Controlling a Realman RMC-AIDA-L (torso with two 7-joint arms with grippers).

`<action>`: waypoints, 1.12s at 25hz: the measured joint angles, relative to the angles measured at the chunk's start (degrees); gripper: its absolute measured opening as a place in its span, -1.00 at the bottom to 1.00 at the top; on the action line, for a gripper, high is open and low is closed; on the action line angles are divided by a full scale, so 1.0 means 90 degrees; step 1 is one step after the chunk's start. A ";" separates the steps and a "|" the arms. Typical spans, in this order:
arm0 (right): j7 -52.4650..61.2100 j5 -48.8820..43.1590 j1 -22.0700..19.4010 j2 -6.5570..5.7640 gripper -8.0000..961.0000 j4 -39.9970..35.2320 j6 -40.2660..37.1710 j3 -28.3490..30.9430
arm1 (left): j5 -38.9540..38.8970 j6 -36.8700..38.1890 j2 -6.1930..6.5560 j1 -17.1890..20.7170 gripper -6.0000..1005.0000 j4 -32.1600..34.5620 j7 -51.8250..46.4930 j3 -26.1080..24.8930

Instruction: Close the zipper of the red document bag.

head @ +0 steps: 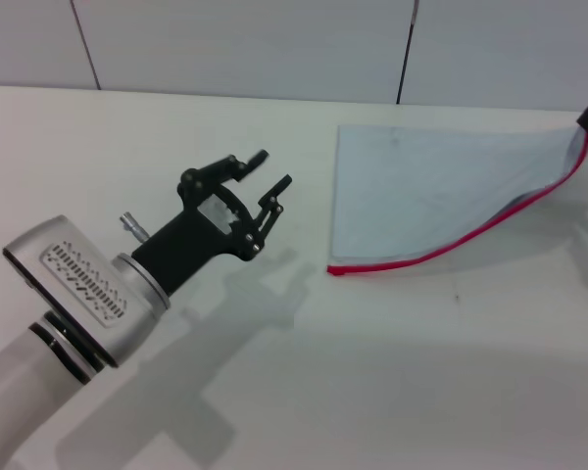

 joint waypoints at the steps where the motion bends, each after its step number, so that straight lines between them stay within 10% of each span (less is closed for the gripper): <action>1: -0.0302 -0.0001 -0.0031 0.0008 -0.61 0.0024 -0.0202 -0.0007 | -0.0079 0.0000 -0.0001 0.0006 -0.63 -0.0009 -0.0021 0.0000; 10: -0.3046 0.0092 -0.0392 0.0038 0.12 0.0841 -0.1693 0.0513 | -0.0730 0.0201 0.0055 0.0080 0.02 0.0246 -0.1269 -0.0007; 18: -0.6055 0.0103 -0.0723 0.0063 0.47 0.2015 -0.1950 0.1583 | -0.1014 0.0710 0.0070 0.0265 0.02 0.0676 -0.2049 -0.0107; 28: -0.6185 0.0161 -0.0741 0.0065 0.76 0.2148 -0.1927 0.1734 | -0.1656 0.1688 0.0084 0.0530 0.02 0.0908 -0.2511 -0.0108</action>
